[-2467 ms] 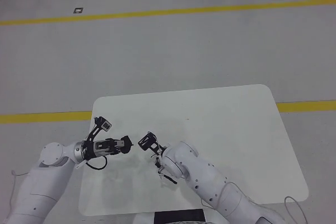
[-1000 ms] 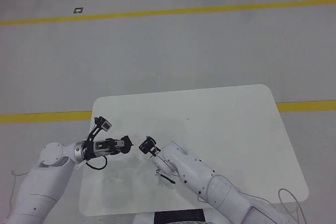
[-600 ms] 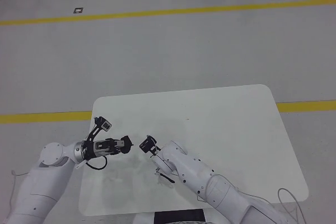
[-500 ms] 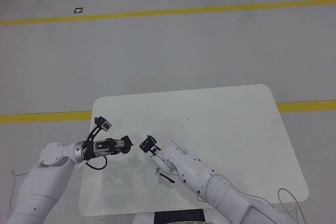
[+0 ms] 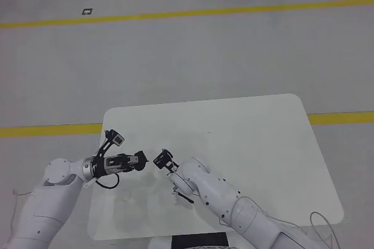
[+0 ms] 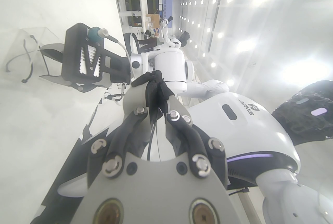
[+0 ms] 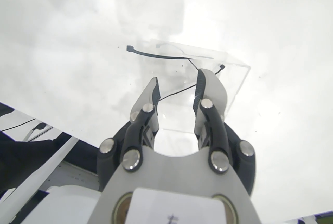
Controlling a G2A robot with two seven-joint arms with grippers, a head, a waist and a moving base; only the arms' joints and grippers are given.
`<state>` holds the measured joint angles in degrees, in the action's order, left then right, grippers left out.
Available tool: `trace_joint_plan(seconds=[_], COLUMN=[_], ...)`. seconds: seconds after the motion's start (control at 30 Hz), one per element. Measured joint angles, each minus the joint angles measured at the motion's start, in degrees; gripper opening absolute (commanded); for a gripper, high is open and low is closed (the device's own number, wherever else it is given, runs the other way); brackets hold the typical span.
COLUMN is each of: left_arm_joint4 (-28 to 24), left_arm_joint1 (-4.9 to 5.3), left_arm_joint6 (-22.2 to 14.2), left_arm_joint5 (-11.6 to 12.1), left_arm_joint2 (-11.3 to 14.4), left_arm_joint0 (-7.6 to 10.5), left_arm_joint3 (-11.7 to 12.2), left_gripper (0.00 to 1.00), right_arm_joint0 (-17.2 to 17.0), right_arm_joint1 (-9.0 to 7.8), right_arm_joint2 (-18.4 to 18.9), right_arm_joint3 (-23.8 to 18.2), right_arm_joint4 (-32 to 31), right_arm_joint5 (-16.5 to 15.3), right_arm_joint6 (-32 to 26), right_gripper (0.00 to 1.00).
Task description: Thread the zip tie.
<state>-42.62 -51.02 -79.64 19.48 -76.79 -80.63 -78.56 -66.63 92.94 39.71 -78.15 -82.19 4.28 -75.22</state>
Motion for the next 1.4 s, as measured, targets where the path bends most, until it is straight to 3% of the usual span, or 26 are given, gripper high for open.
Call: trace_joint_plan(seconds=[0.27,0.5,0.77,1.07,1.17,1.2,1.23,1.4], left_arm_joint4=[0.0,0.0,0.0,0.0,0.0,0.0,0.0,0.0], left_arm_joint1=[0.0,0.0,0.0,0.0,0.0,0.0,0.0,0.0], left_arm_joint6=[0.0,0.0,0.0,0.0,0.0,0.0,0.0,0.0], left_arm_joint5=[0.0,0.0,0.0,0.0,0.0,0.0,0.0,0.0], left_arm_joint2=[0.0,0.0,0.0,0.0,0.0,0.0,0.0,0.0], left_arm_joint0=[0.0,0.0,0.0,0.0,0.0,0.0,0.0,0.0], left_arm_joint3=[0.0,0.0,0.0,0.0,0.0,0.0,0.0,0.0], left_gripper=[0.0,0.0,0.0,0.0,0.0,0.0,0.0,0.0], right_arm_joint0=[0.0,1.1,1.8,0.8,0.1,-0.1,-0.3,-0.9], right_arm_joint1=[0.18,0.9,1.56,1.66,1.54,1.52,1.52,1.75], right_arm_joint2=[-0.1,-0.8,-1.3,-1.0,-0.4,-0.2,-0.1,0.2], right_arm_joint3=[1.2,3.7,4.9,3.1,2.0,1.5,1.2,0.3], right_arm_joint4=[-1.3,-1.8,-1.8,-3.0,-4.2,-4.8,-5.2,-6.4], right_arm_joint5=[0.2,1.5,2.1,2.4,4.0,4.8,5.4,7.8], right_arm_joint6=[0.8,0.0,-0.2,-0.6,-1.3,-1.7,-2.1,-4.2], right_gripper=[0.34,0.27,0.0,0.0,0.0,0.16,0.22,0.2])
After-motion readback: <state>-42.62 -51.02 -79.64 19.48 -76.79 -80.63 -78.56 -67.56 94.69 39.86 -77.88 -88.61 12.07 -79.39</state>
